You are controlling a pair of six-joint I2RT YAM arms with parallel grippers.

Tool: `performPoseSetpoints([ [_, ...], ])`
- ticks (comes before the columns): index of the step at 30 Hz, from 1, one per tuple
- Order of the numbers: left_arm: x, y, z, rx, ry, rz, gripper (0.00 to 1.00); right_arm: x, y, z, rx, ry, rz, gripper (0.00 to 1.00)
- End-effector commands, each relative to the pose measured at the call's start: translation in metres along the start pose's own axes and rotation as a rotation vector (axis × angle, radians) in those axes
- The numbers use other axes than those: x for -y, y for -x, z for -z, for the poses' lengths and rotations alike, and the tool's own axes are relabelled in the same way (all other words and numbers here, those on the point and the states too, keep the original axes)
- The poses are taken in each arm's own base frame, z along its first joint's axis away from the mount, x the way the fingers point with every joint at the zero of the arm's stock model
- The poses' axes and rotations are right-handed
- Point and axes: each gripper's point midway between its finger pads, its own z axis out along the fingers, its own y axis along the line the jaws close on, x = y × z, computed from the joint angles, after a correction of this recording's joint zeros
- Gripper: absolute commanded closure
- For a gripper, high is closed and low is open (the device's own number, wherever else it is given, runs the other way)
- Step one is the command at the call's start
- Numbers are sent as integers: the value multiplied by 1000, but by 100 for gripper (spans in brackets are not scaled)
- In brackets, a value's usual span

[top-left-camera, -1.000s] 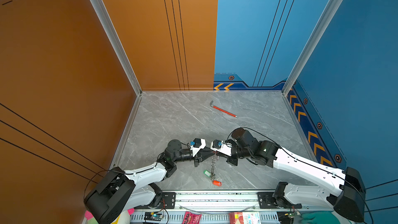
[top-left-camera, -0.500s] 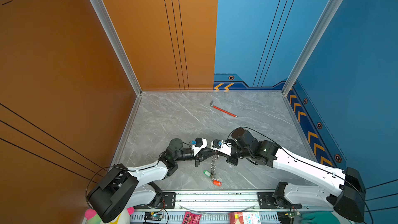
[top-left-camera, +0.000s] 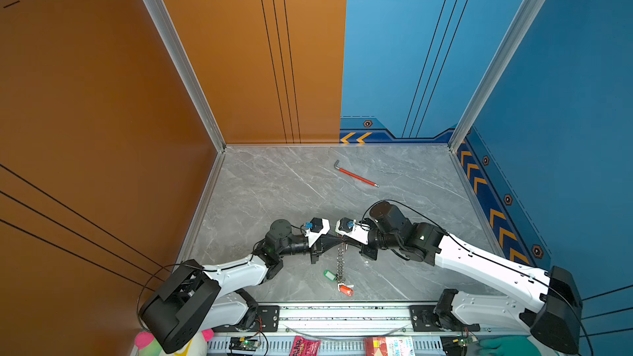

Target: Put the keys on the keyring

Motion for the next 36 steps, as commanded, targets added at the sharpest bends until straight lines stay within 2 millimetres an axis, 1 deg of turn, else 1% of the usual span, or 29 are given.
performPoseSetpoints([
  [1, -9, 14, 3, 34, 58, -23, 100, 17, 11, 14, 91, -88, -51, 77],
  [5, -12, 16, 5, 40, 78, -30, 100, 18, 6, 17, 137, -93, -120, 75],
  [9, -11, 19, 7, 60, 88, -35, 100, 17, -8, 7, 108, -87, -162, 76],
  [10, -11, 19, 8, 63, 91, -36, 100, 17, -9, 6, 107, -87, -172, 76],
  [13, -12, 20, 8, 65, 96, -37, 100, 15, -7, 1, 120, -66, -187, 76],
  [19, -11, 21, 9, 67, 93, -40, 100, 16, -5, -5, 132, -65, -199, 76],
  [23, -11, 20, 9, 67, 93, -39, 100, 15, -7, -8, 121, -52, -204, 79],
  [29, -12, 21, 9, 69, 99, -40, 100, 10, -12, -13, 93, -26, -210, 88],
  [36, -13, 22, 9, 72, 108, -41, 100, 4, -14, -18, 82, -3, -211, 92],
])
